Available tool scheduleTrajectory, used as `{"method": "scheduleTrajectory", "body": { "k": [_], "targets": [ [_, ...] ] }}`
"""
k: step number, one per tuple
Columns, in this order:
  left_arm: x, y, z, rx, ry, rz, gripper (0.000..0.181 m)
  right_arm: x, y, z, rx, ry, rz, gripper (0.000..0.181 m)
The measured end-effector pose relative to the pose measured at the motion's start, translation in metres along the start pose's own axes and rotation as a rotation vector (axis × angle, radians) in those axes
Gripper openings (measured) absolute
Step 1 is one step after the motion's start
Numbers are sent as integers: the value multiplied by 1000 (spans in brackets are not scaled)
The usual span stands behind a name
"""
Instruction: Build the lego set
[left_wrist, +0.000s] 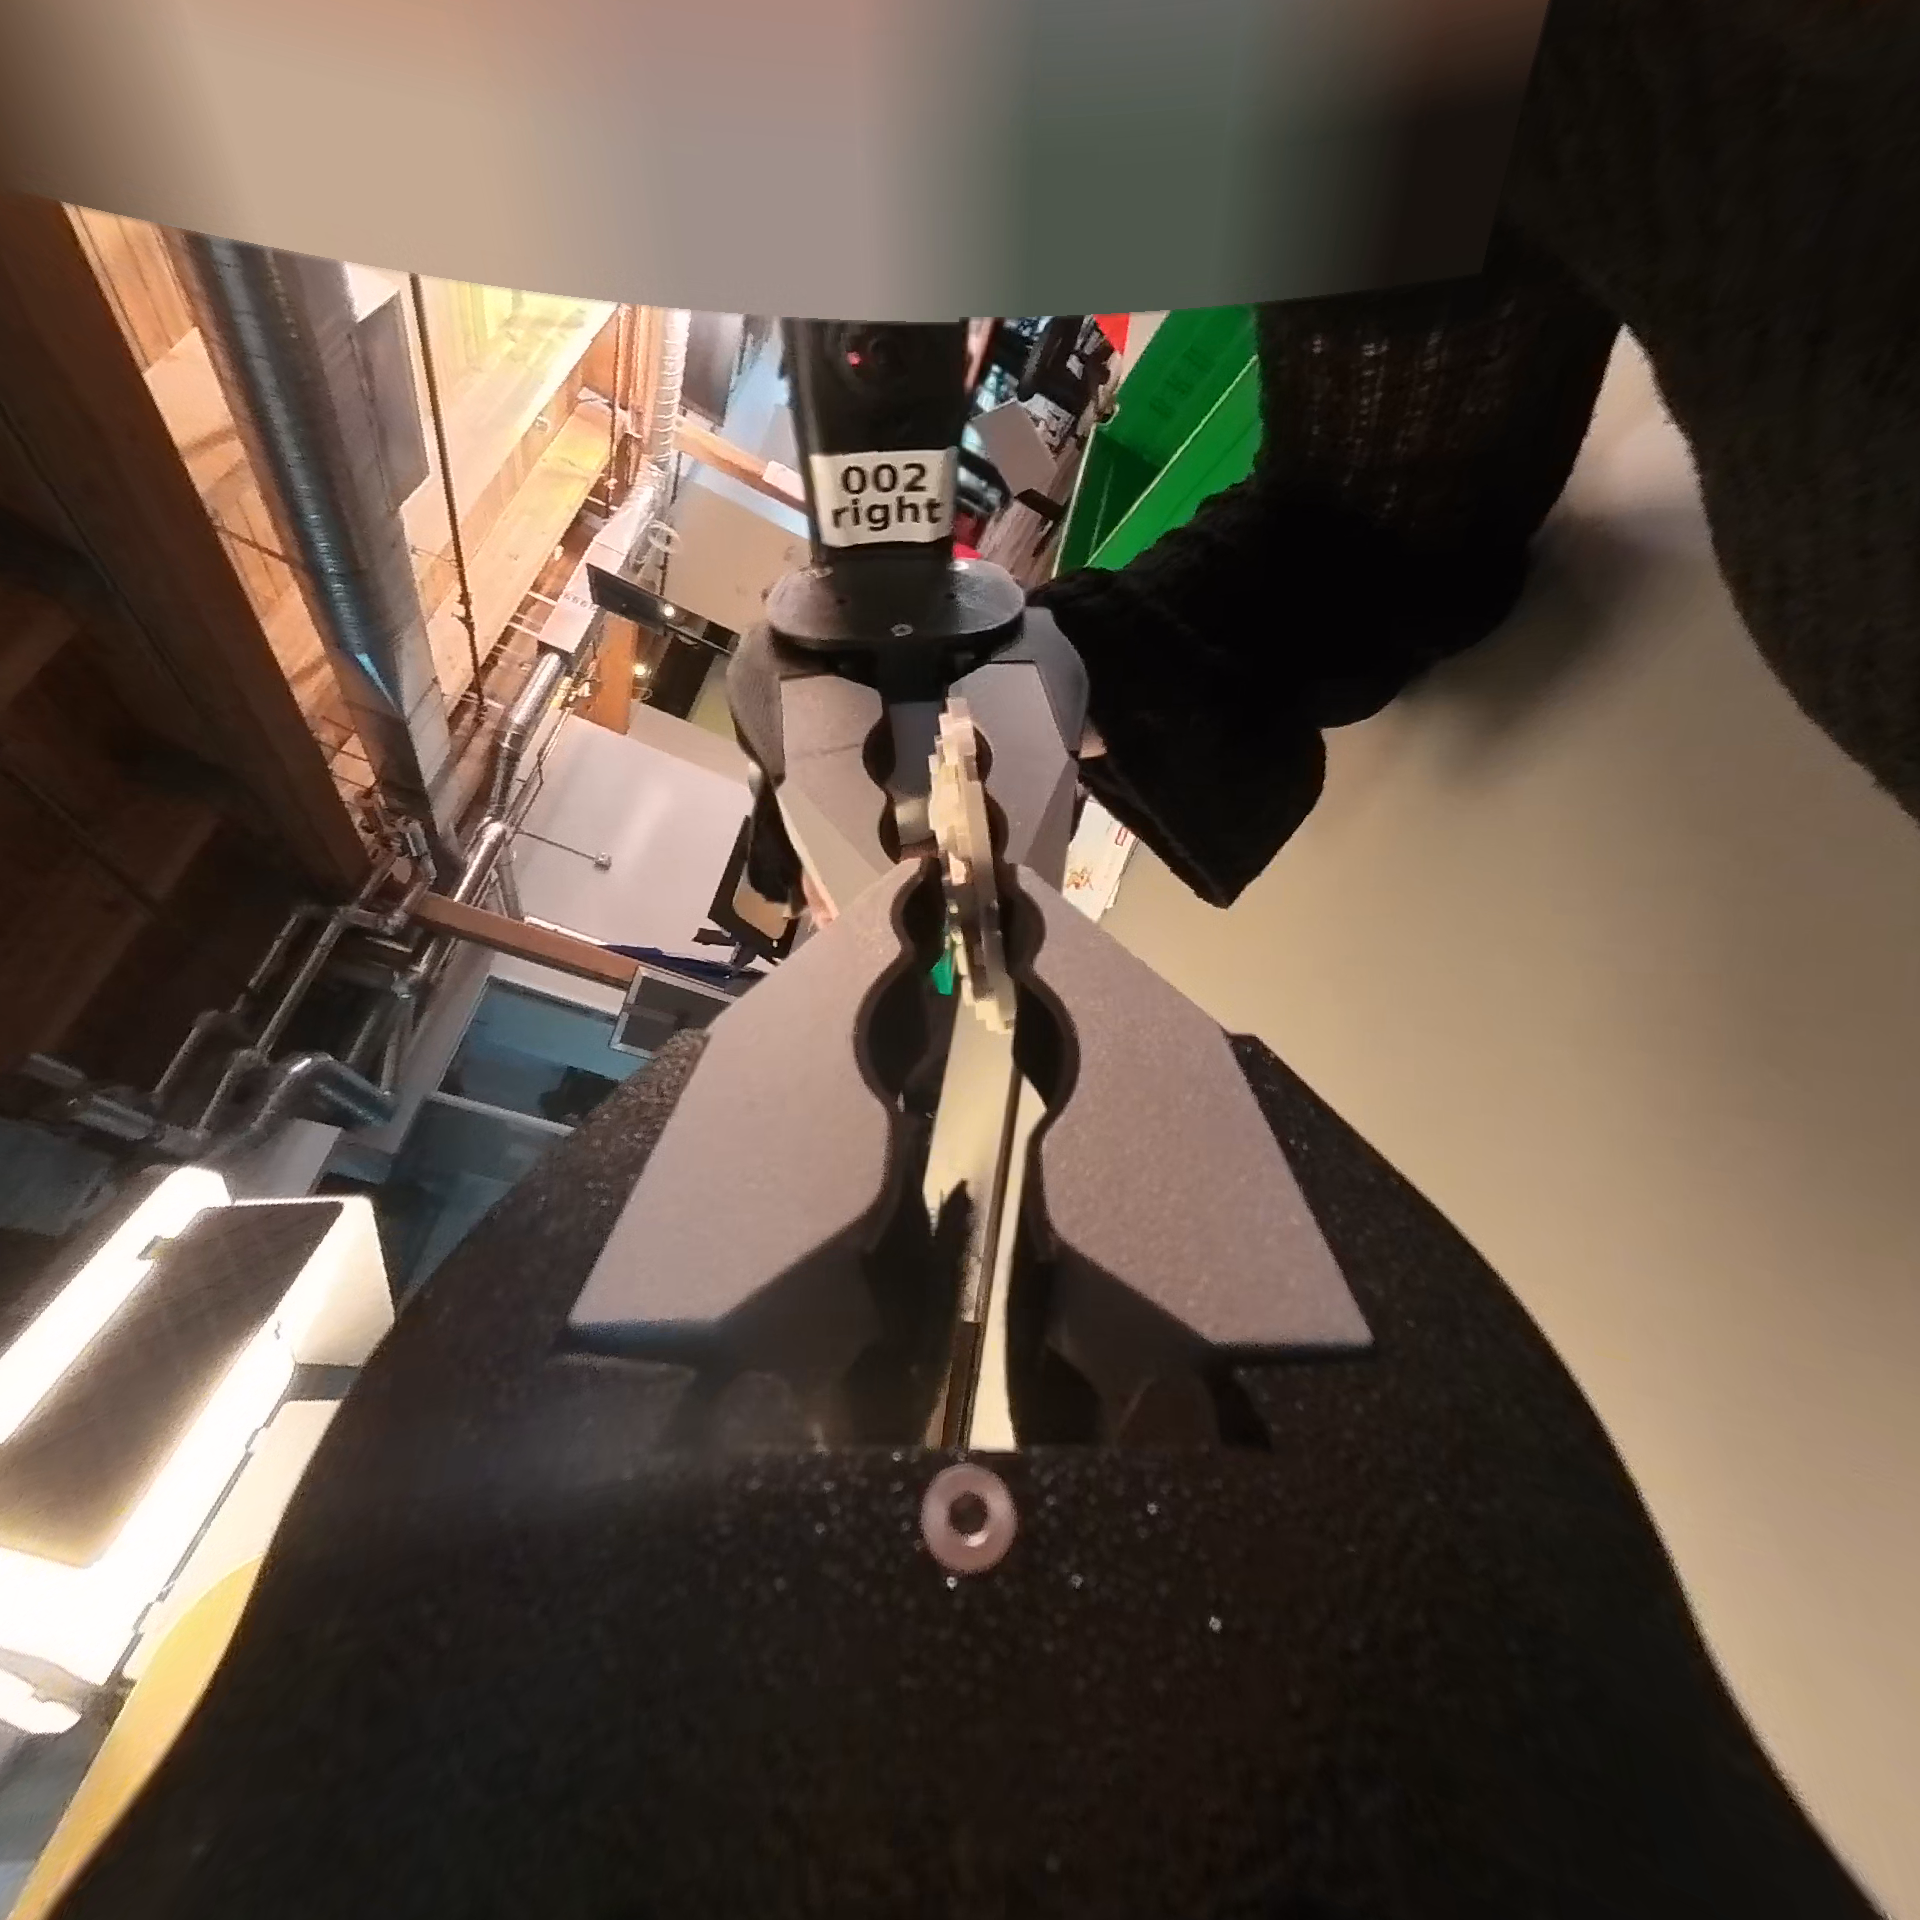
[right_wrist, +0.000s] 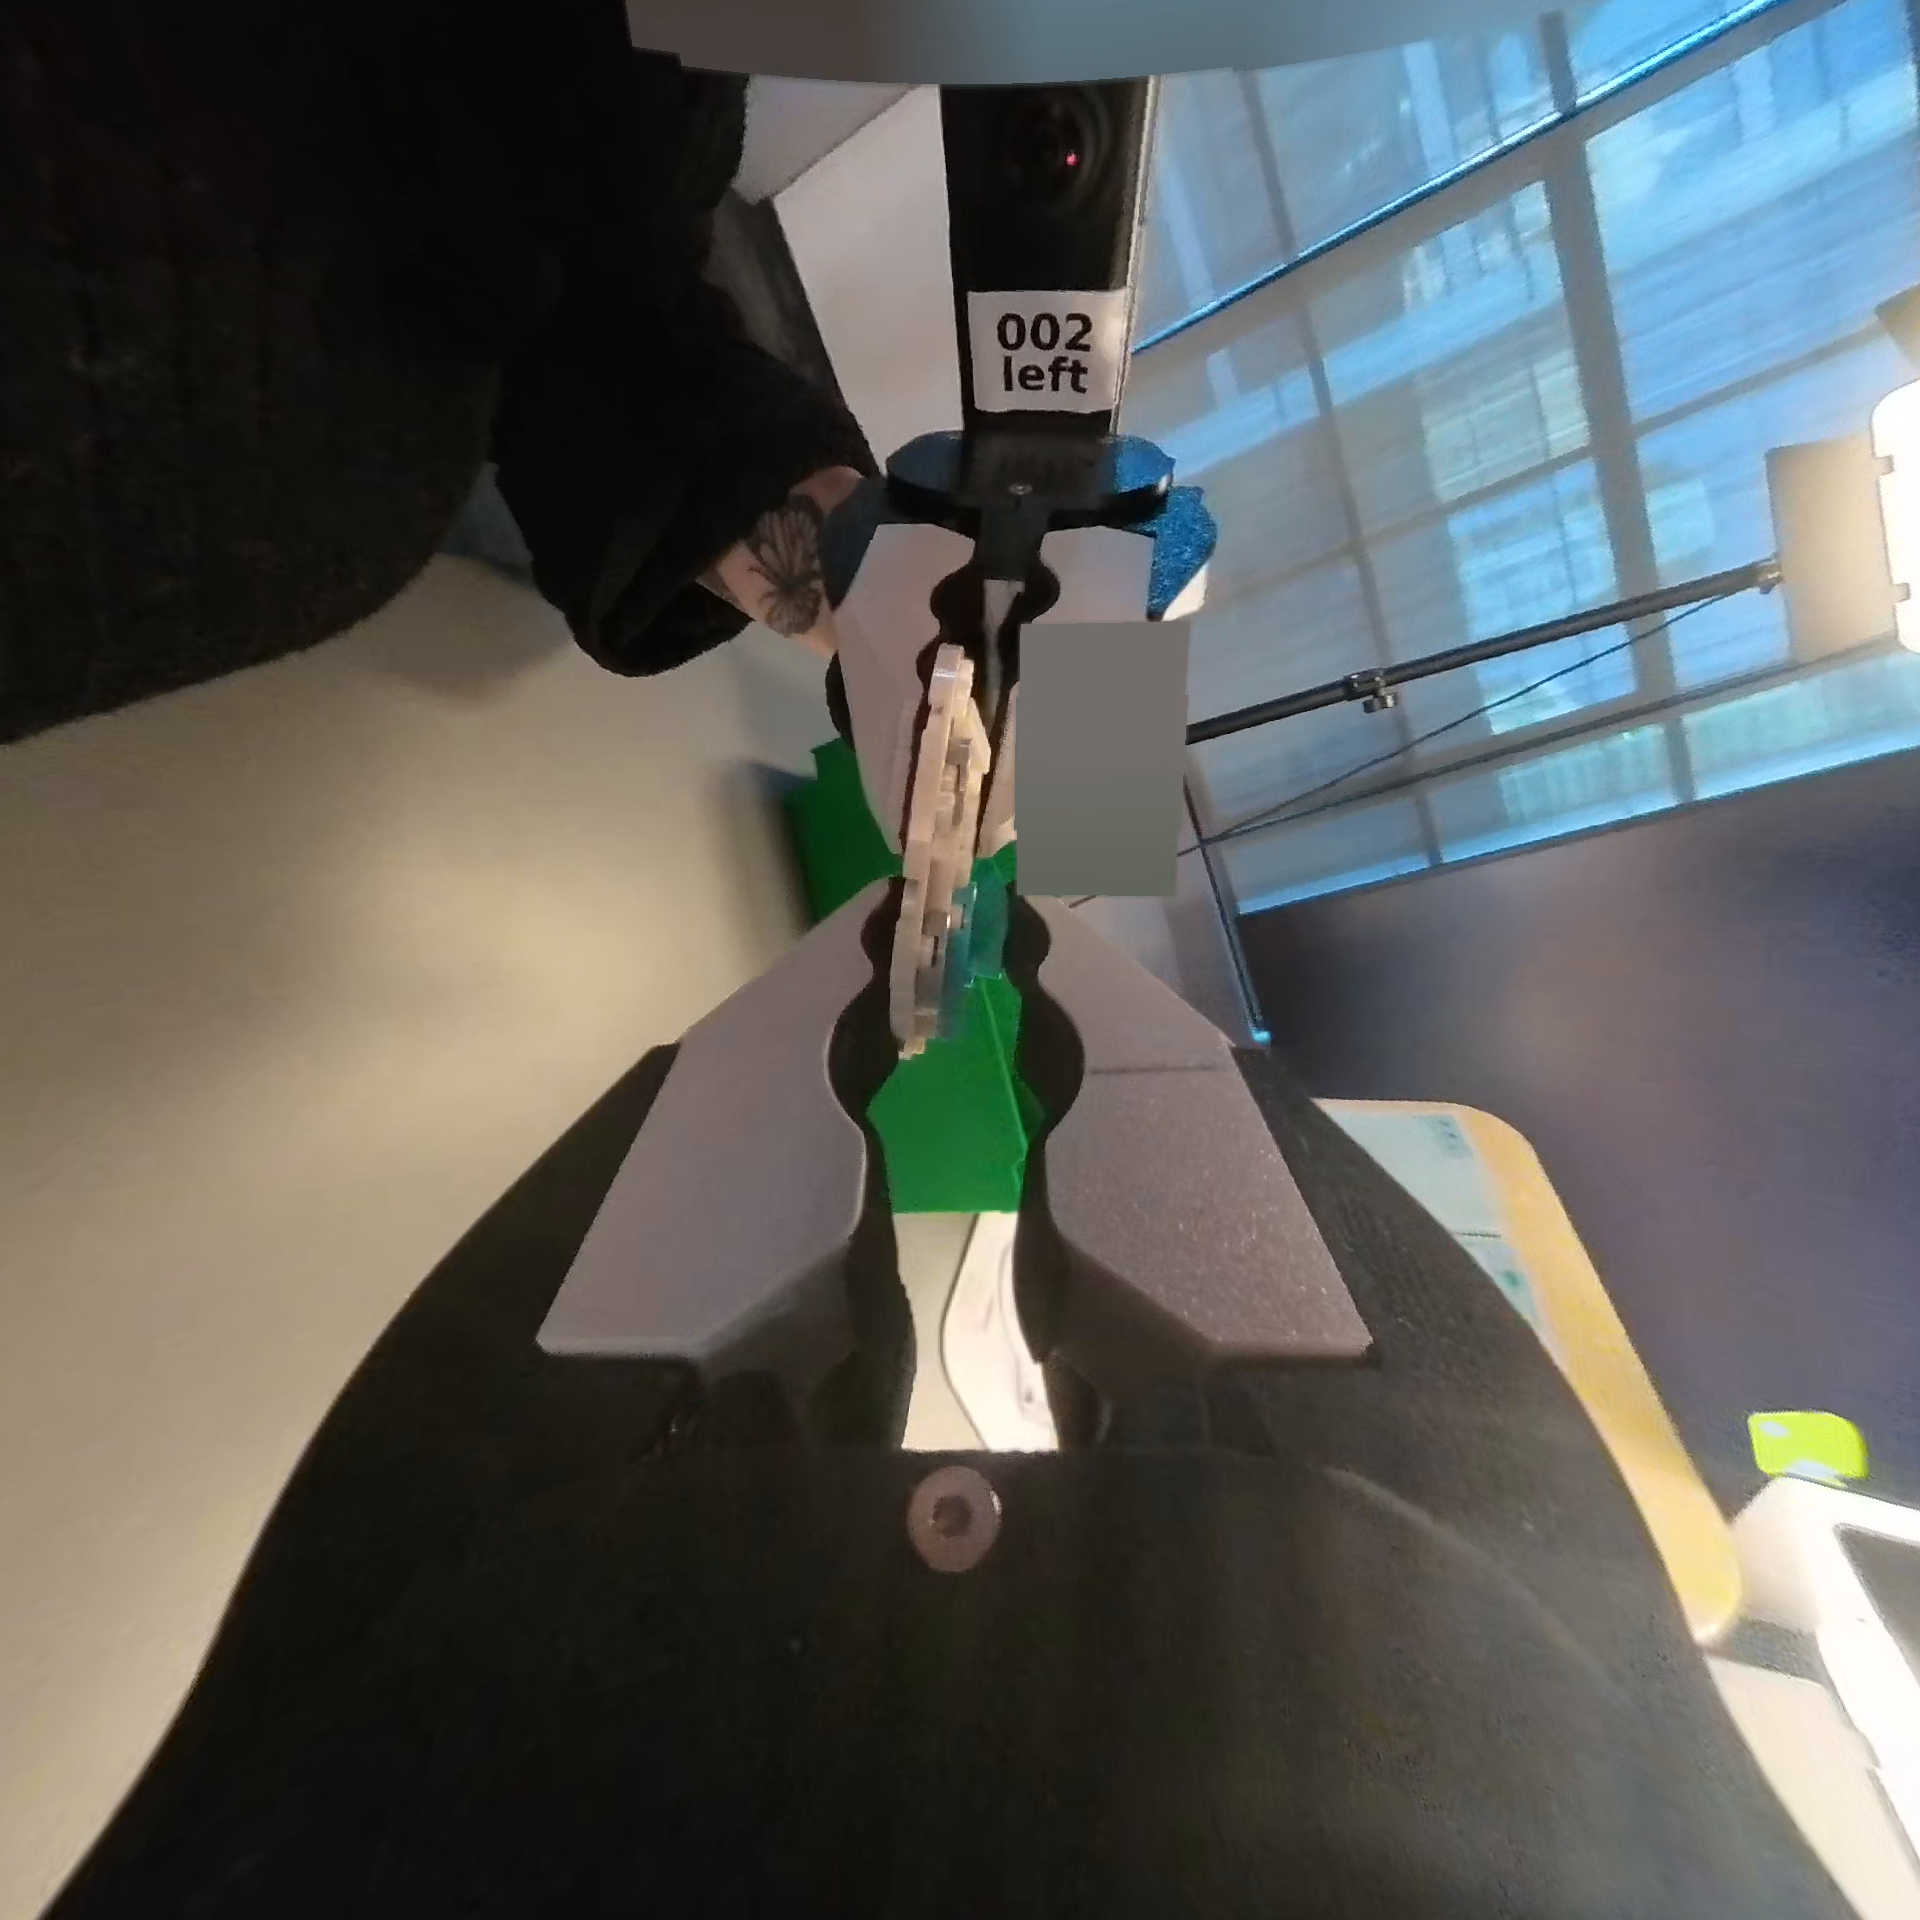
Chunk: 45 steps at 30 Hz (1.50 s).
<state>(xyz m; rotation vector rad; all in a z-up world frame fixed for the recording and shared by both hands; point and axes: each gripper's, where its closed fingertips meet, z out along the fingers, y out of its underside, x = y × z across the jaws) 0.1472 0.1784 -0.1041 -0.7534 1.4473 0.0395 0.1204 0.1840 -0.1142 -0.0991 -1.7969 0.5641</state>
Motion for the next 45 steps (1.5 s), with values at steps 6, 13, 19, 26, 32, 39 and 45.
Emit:
{"method": "scheduleTrajectory", "body": {
  "k": [6,13,19,26,32,39,45],
  "targets": [
    [0,2,0,-4,-4,-25,7,-2,2,0,17,-25,49,17],
    [6,-1,0,-2,42,-45,6,-8,-3,2,53,-57,67,24],
    [13,0,2,6,107,-73,8,-23,-2,3,61,-149,102,22],
    [8,0,1,4,54,-74,8,-16,-3,3,73,-116,120,20],
    [7,-2,2,-41,41,10,6,-13,-5,3,94,-88,114,26],
    [4,-1,3,-61,30,40,7,-7,-3,4,68,-23,31,21],
    [10,1,4,-103,59,90,8,-14,4,7,-23,-42,-34,16]
  ]
}}
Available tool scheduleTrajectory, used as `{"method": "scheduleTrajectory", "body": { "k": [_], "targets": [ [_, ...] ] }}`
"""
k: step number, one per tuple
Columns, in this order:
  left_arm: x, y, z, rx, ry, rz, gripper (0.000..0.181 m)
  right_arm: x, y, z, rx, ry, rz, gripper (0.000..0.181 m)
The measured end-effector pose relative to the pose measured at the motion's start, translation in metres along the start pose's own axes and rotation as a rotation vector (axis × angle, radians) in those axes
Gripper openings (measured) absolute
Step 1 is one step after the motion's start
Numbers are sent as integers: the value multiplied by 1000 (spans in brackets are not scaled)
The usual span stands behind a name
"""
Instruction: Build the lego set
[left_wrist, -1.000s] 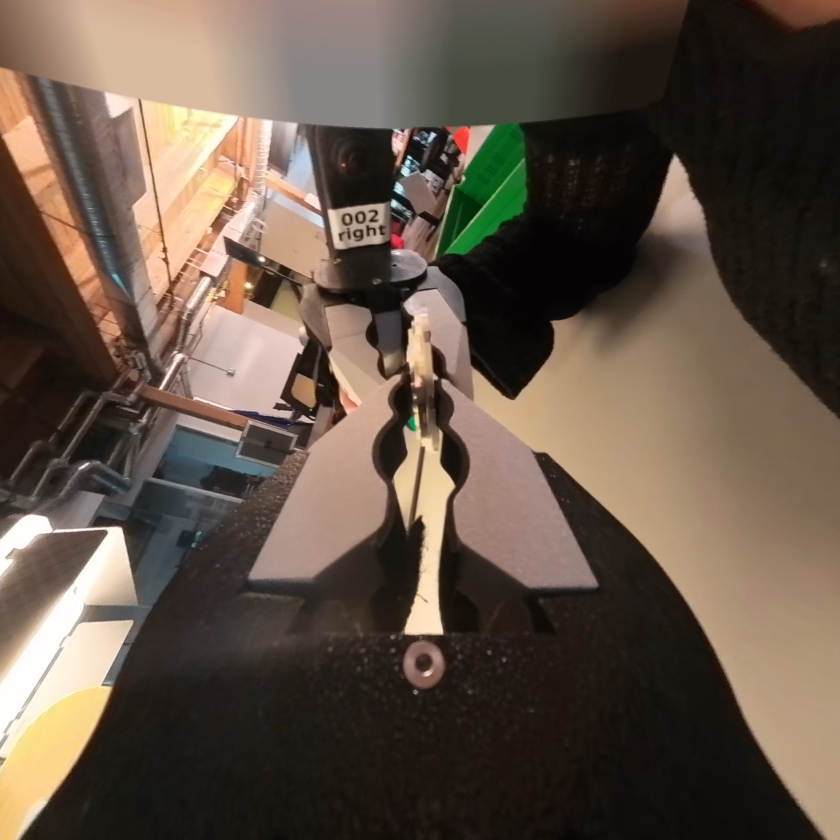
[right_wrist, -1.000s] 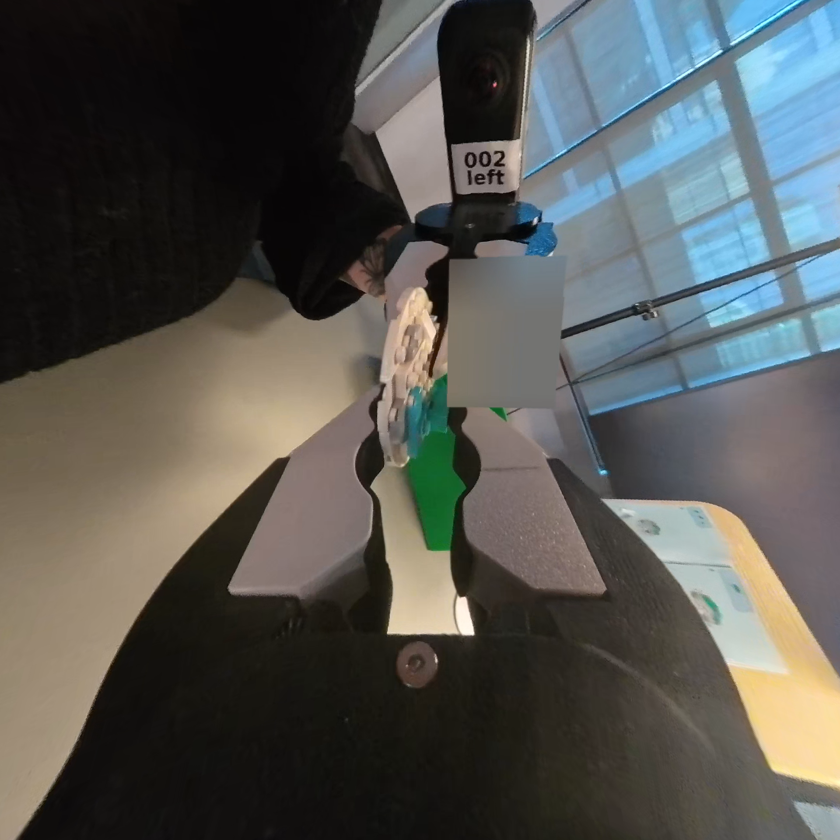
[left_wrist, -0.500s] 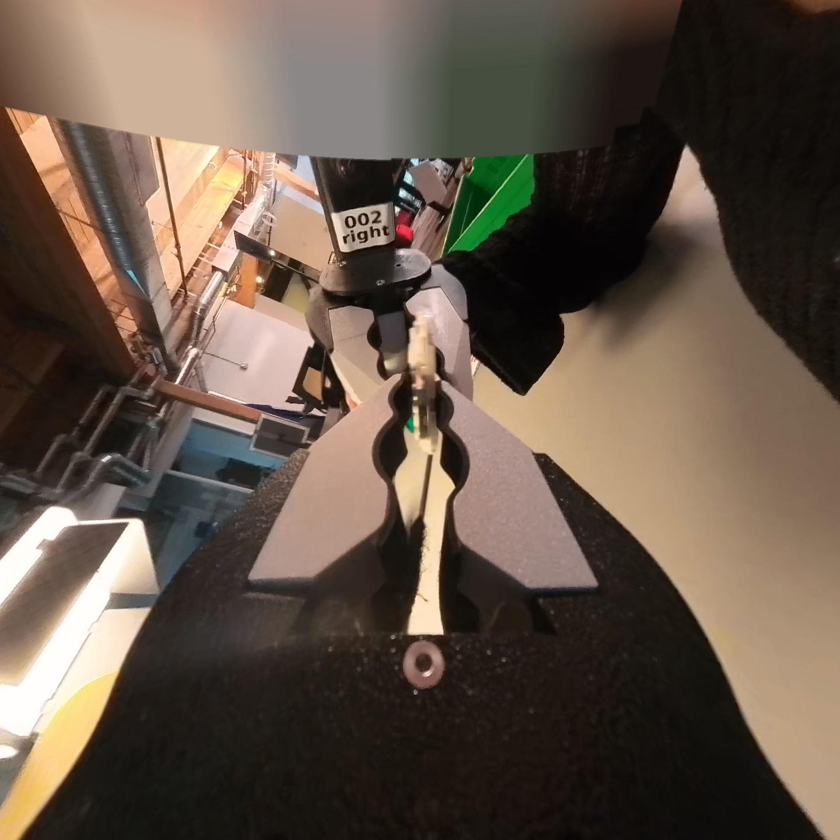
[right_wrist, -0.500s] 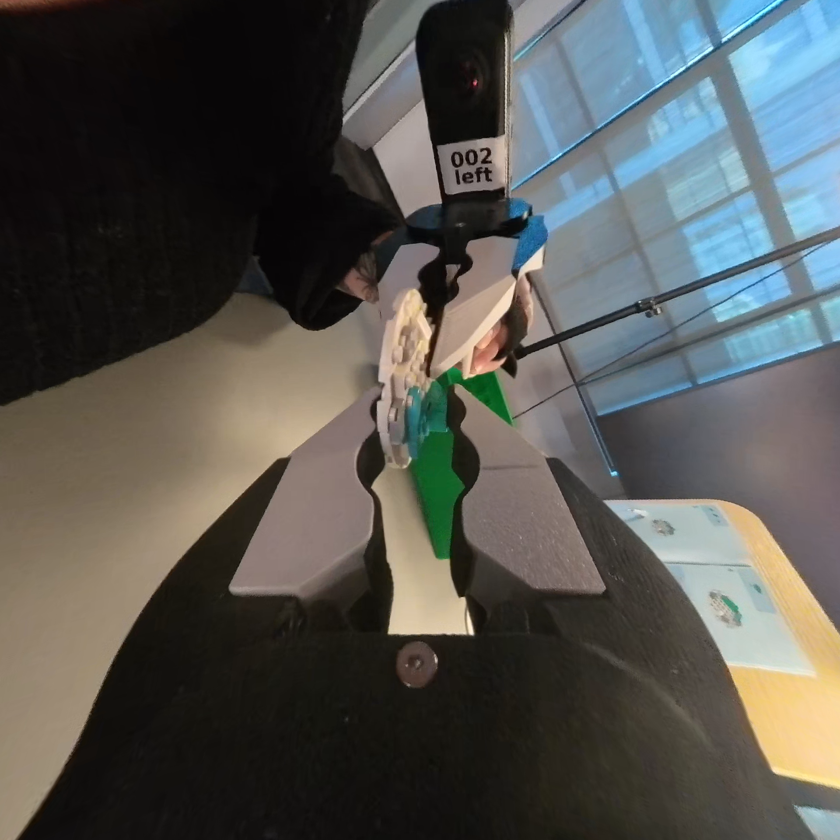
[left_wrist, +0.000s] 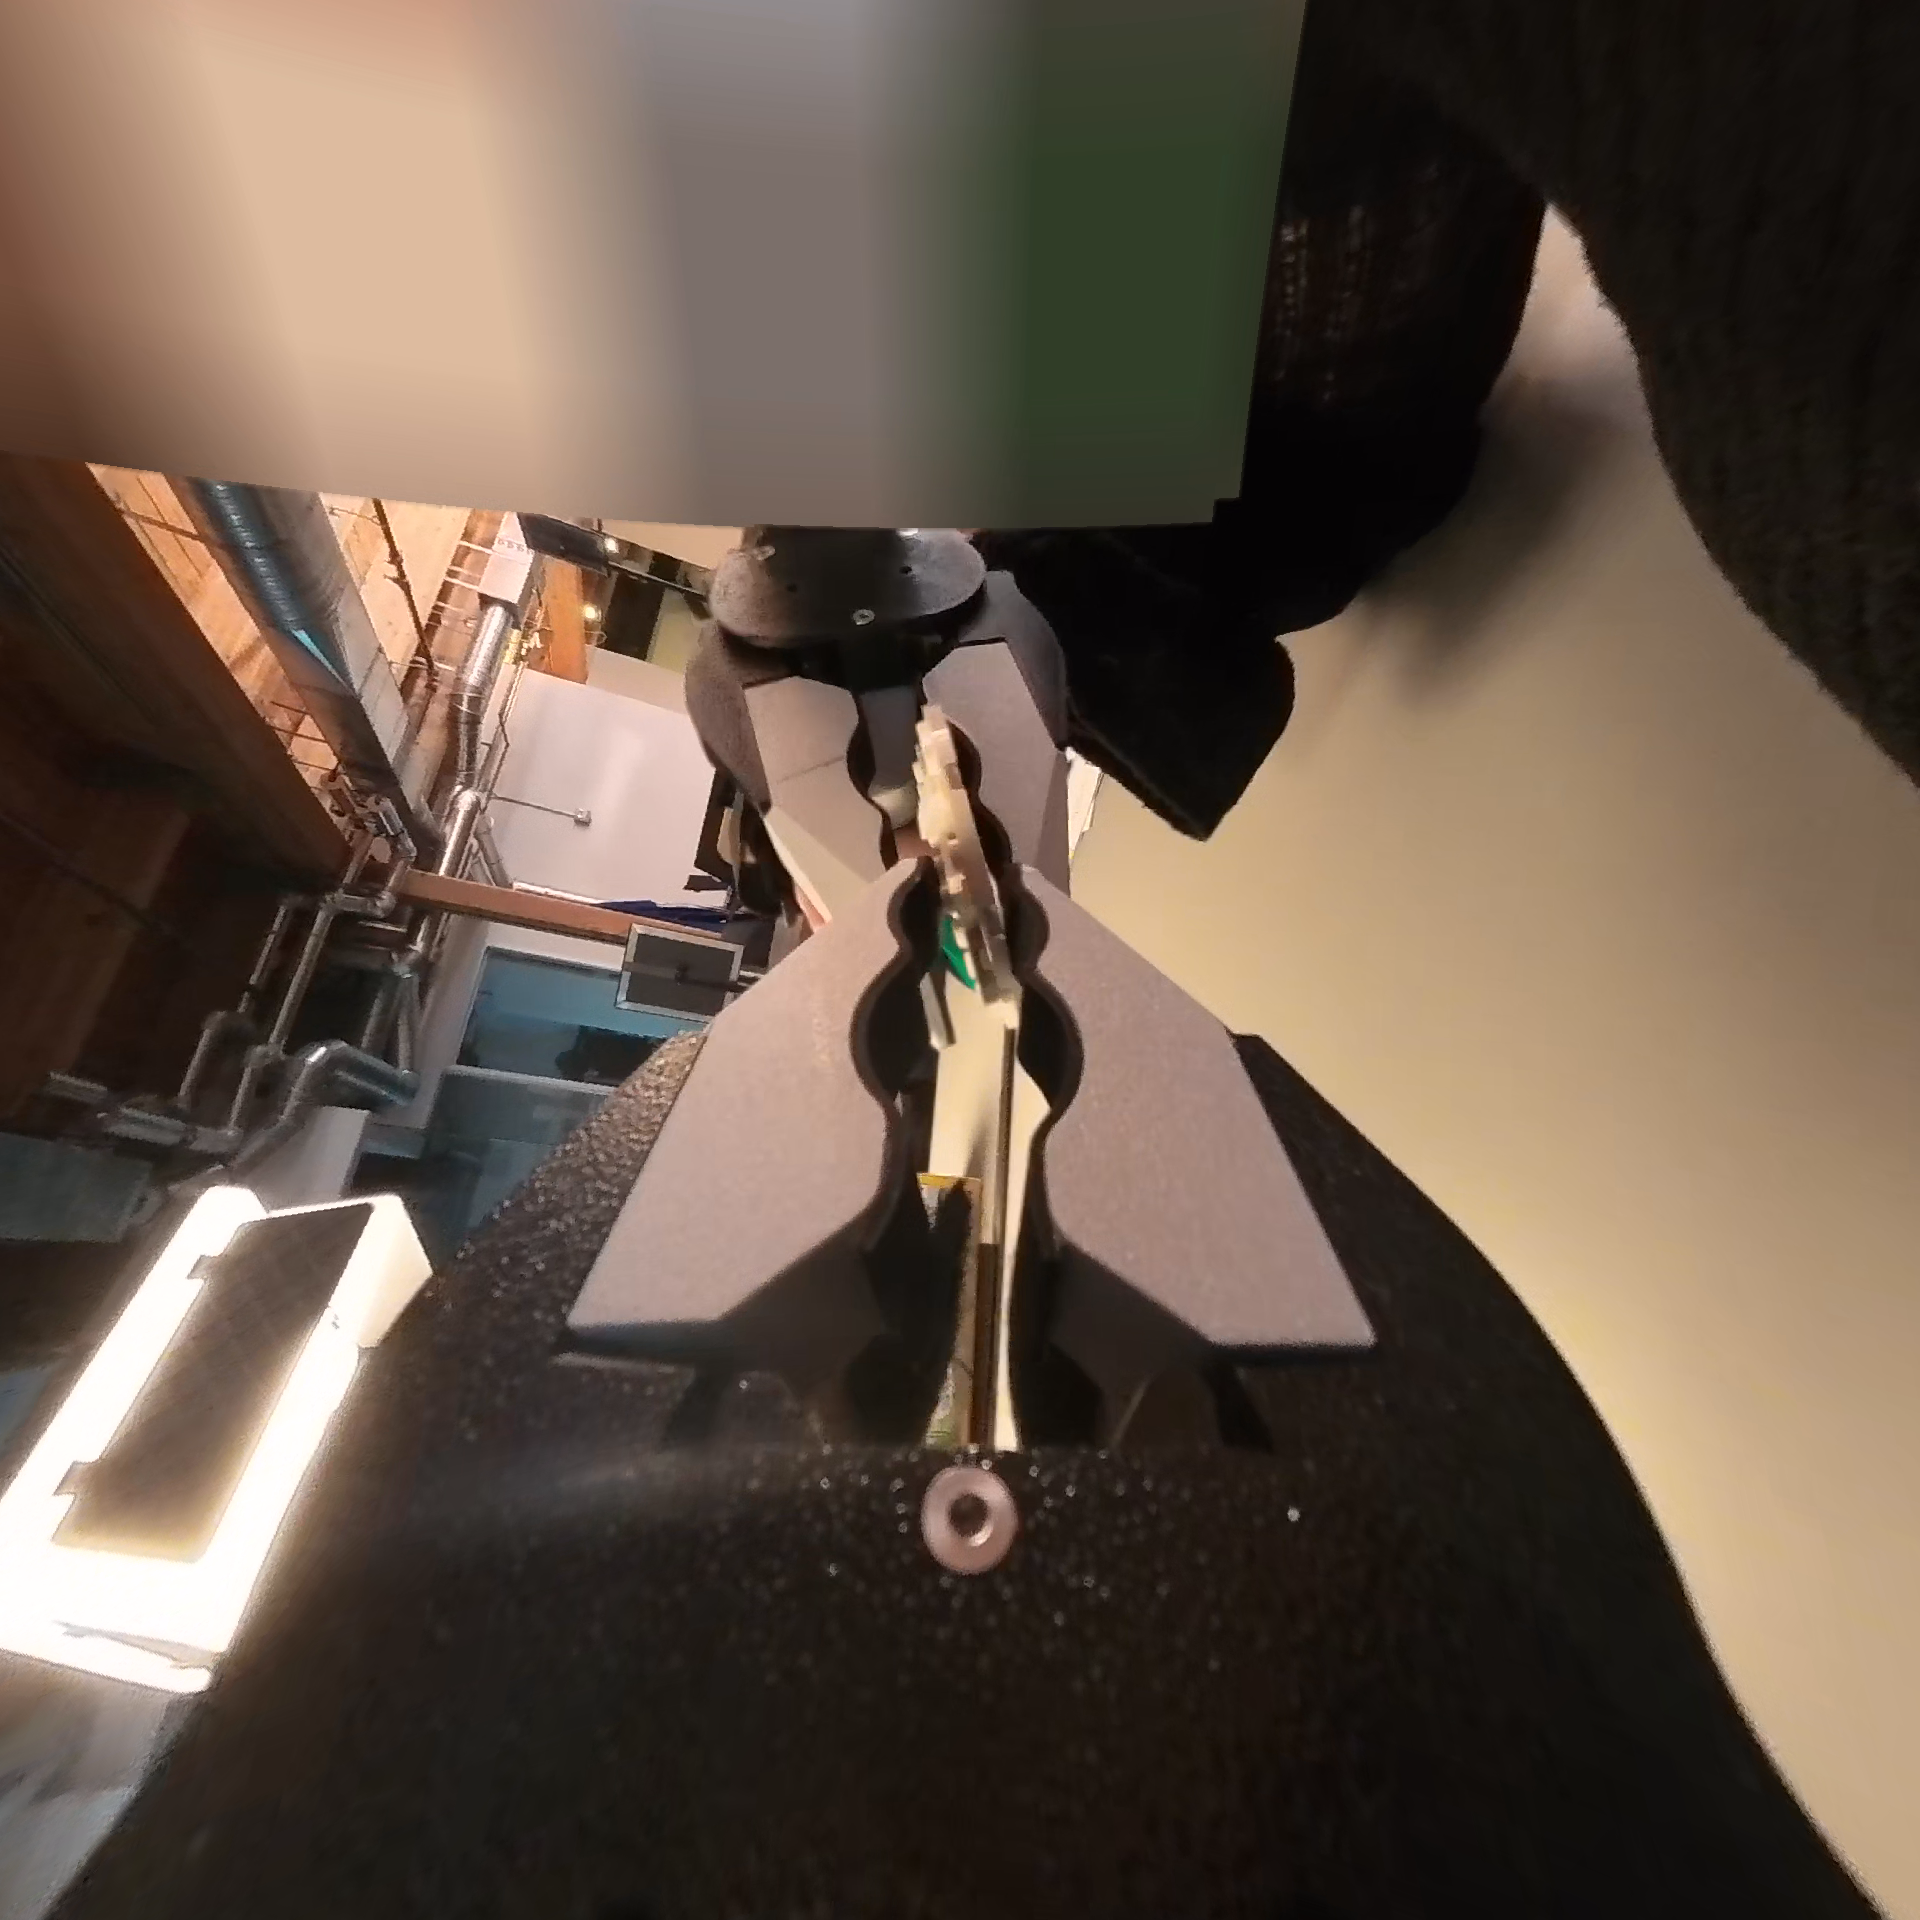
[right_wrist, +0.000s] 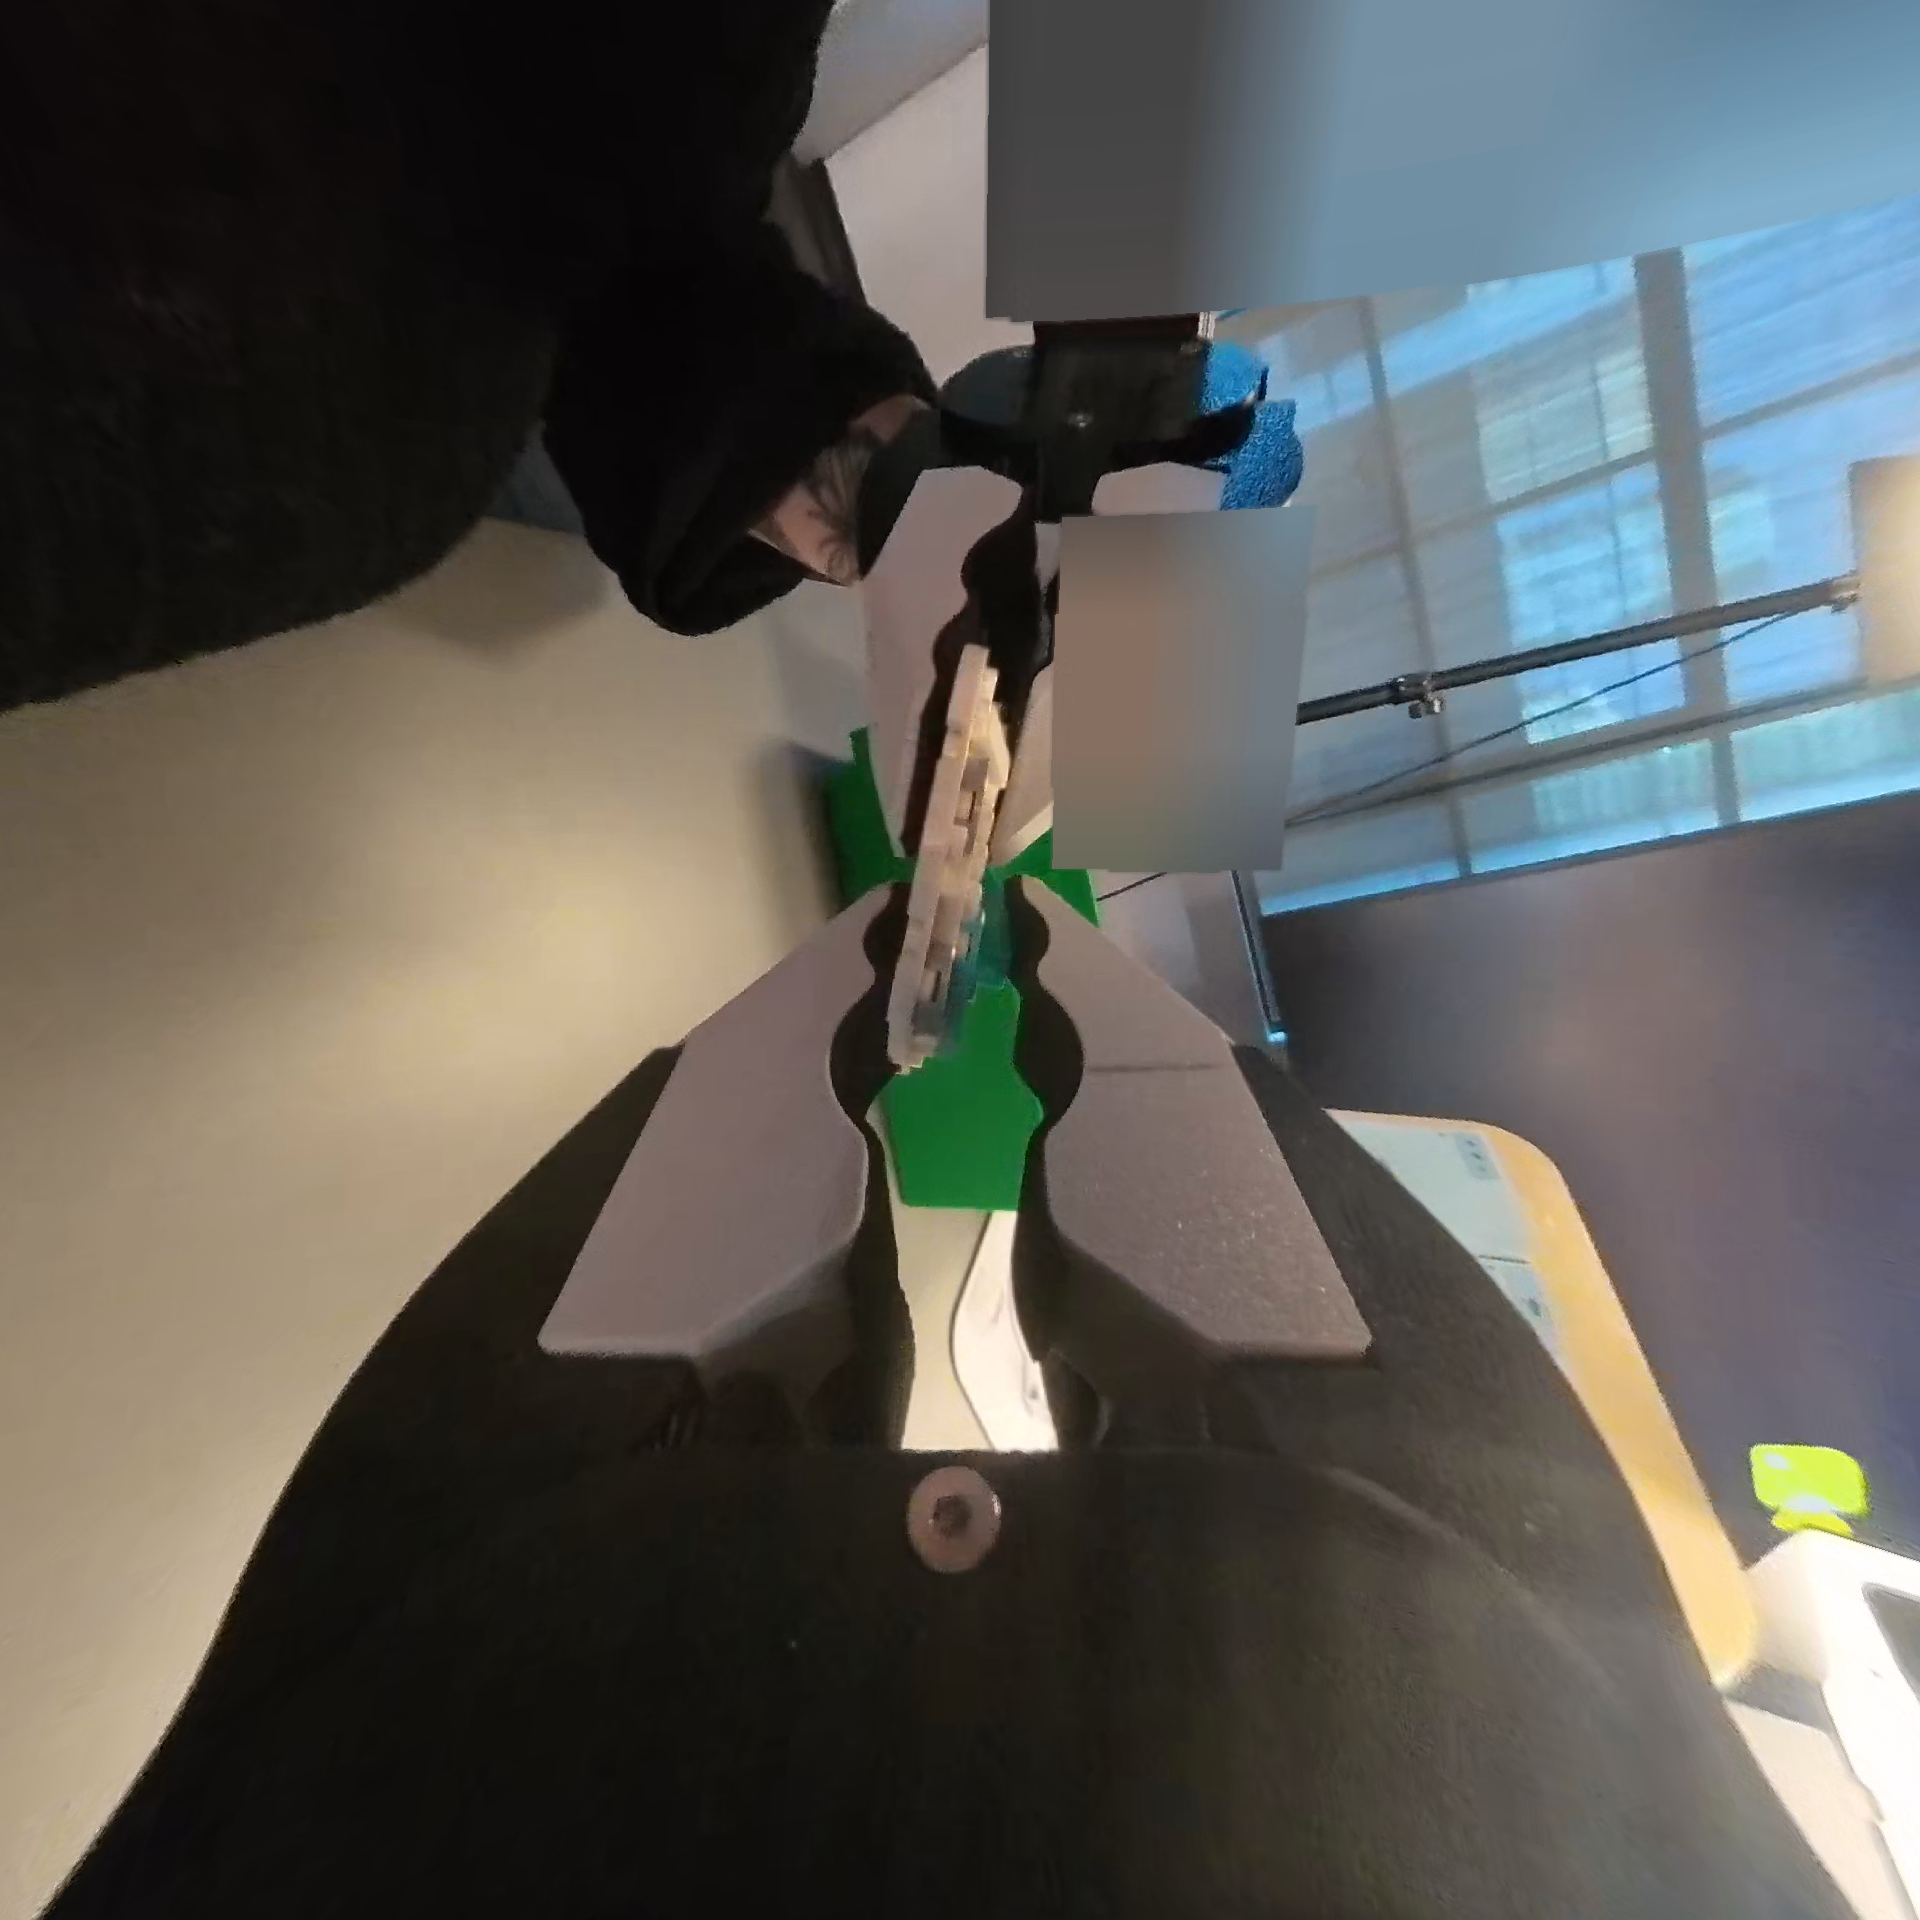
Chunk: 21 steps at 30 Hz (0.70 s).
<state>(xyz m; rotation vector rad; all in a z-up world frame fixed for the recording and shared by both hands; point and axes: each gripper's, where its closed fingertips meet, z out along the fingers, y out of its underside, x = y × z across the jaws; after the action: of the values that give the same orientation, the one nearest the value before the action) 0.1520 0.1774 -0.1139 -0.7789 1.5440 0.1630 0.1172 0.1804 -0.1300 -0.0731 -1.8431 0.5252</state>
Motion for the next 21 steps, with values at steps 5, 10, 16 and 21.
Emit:
{"method": "scheduleTrajectory", "body": {
  "k": [5,10,16,21],
  "targets": [
    [-5,6,1,-35,-53,-19,8,4,5,0,-1,13,32,16],
    [-9,9,0,-42,-65,-12,6,8,5,1,40,24,110,22],
    [-12,16,-3,-76,-80,-8,6,16,7,-3,59,65,114,33],
    [-14,19,-8,-78,-91,-29,6,18,3,-8,76,85,64,19]
  ]
}}
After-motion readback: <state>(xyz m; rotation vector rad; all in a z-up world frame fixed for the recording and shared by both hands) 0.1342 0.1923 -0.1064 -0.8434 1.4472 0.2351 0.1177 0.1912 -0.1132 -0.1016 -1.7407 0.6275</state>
